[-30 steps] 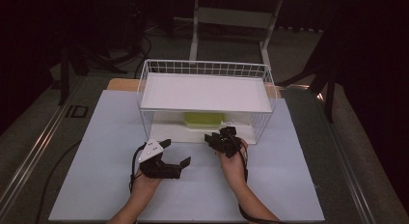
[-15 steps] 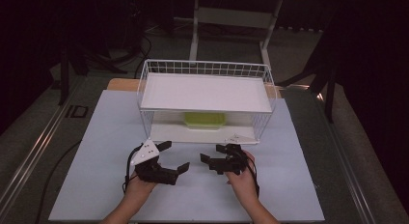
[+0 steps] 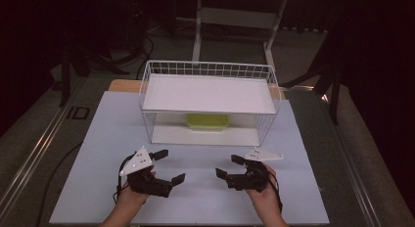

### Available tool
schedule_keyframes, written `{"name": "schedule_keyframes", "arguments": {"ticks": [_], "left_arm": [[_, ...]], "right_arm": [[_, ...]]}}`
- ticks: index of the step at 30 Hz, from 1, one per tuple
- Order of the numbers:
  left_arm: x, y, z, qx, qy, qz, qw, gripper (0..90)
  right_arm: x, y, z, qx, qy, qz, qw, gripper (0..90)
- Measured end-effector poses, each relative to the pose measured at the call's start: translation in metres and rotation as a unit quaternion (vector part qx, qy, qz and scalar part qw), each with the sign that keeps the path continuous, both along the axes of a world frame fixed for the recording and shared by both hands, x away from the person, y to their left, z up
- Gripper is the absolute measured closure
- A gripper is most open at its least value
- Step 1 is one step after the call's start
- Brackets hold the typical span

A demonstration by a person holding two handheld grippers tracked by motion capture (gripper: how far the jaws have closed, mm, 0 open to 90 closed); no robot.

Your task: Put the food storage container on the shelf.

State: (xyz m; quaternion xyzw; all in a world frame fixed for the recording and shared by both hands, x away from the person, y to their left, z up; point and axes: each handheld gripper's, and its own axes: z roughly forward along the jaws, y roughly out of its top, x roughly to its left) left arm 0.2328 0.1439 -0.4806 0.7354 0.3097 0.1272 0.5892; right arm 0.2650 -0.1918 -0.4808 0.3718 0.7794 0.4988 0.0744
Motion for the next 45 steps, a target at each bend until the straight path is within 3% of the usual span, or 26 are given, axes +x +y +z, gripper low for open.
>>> {"name": "schedule_keyframes", "arguments": {"ticks": [8, 21, 28, 37, 40, 45], "left_arm": [[-0.011, 0.014, -0.007, 0.007, 0.012, -0.001, 0.9999, 1.6], [-0.023, 0.045, -0.011, 0.009, 0.015, 0.019, 0.9997, 1.6], [-0.028, 0.053, -0.017, 0.006, 0.019, 0.026, 0.9995, 1.6], [-0.034, 0.063, -0.027, 0.001, 0.023, 0.035, 0.9991, 1.6], [-0.035, 0.064, -0.03, 0.009, 0.022, 0.04, 0.9989, 1.6], [-0.035, 0.066, -0.033, 0.0, 0.022, 0.039, 0.999, 1.6]], "right_arm": [[-0.011, -0.019, 0.005, -0.009, -0.019, -0.005, 0.9998, 17.4], [-0.029, -0.055, 0.006, -0.014, -0.018, -0.033, 0.9992, 17.7], [-0.033, -0.062, 0.002, -0.014, -0.015, -0.046, 0.9987, 17.7], [-0.038, -0.064, -0.009, -0.023, -0.015, -0.033, 0.9991, 17.7], [-0.037, -0.066, -0.013, -0.029, -0.014, -0.034, 0.9989, 17.7], [-0.03, -0.069, -0.022, -0.036, -0.019, -0.024, 0.9989, 17.8]]}}
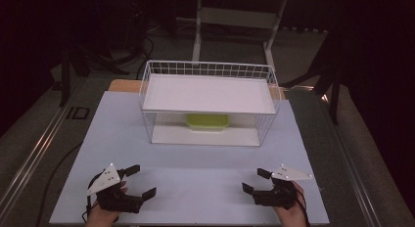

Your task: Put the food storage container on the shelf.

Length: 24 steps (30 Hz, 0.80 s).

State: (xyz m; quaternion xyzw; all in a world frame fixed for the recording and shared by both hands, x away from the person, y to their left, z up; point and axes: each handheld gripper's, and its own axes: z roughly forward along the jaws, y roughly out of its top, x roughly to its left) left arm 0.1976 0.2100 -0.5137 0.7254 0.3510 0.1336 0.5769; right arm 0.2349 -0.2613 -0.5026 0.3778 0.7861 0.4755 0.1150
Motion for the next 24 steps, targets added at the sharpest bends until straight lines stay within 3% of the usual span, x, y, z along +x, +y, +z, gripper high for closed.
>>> {"name": "schedule_keyframes", "arguments": {"ticks": [4, 8, 14, 24], "left_arm": [[0.001, 0.0001, -0.0027, 0.001, 0.0, -0.002, 1.0, 1.6], [0.0018, -0.0013, -0.0031, -0.001, -0.003, 0.003, 1.0, 1.7], [0.0022, -0.0053, -0.0067, 0.014, 0.0, 0.004, 0.9999, 1.6], [0.0026, -0.0073, -0.0053, 0.006, -0.003, 0.004, 1.0, 1.7]], "right_arm": [[0.005, -0.0054, -0.0057, -0.003, -0.016, 0.012, 0.9998, 18.5], [0.0089, -0.0103, -0.0097, 0.012, -0.02, 0.022, 0.9995, 18.5], [0.008, -0.0058, -0.0112, 0.015, -0.012, 0.028, 0.9994, 18.4], [0.0078, -0.0062, -0.0113, 0.017, -0.008, 0.032, 0.9993, 18.5]]}}
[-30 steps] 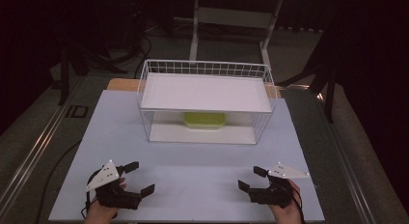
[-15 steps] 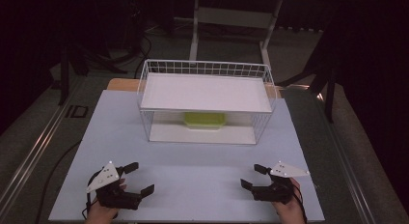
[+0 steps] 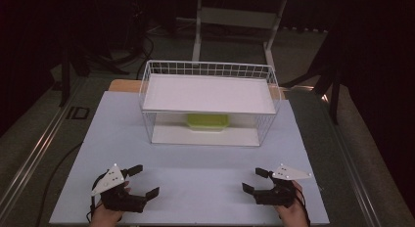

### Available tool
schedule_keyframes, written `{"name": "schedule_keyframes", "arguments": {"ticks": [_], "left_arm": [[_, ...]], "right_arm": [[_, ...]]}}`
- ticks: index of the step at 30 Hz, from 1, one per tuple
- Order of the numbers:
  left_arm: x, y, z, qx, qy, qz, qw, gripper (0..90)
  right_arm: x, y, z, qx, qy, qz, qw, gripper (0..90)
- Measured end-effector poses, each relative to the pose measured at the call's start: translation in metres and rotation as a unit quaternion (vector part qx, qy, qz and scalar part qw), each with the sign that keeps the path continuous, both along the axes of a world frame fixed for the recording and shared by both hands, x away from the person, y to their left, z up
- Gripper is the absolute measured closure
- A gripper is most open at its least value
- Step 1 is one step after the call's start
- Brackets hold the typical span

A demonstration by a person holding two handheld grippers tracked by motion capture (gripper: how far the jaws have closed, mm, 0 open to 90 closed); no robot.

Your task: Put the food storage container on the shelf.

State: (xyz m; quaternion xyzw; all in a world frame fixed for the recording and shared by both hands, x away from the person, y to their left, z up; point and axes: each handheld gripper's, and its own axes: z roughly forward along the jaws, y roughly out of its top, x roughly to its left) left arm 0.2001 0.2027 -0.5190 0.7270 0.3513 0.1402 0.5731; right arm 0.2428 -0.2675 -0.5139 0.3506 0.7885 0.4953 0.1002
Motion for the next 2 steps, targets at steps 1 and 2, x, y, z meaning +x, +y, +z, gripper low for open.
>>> {"name": "schedule_keyframes", "arguments": {"ticks": [1, 2], "left_arm": [[0.0, 0.0, 0.0001, -0.001, 0.0, 0.0, 1.0, 1.7], [-0.0001, -0.0002, 0.0003, -0.002, -0.001, 0.0, 1.0, 1.7]], "right_arm": [[0.0001, -0.0002, 0.0, 0.0, 0.0, 0.001, 1.0, 18.7], [0.0002, -0.0002, 0.0, 0.002, 0.0, 0.002, 1.0, 18.7]]}}
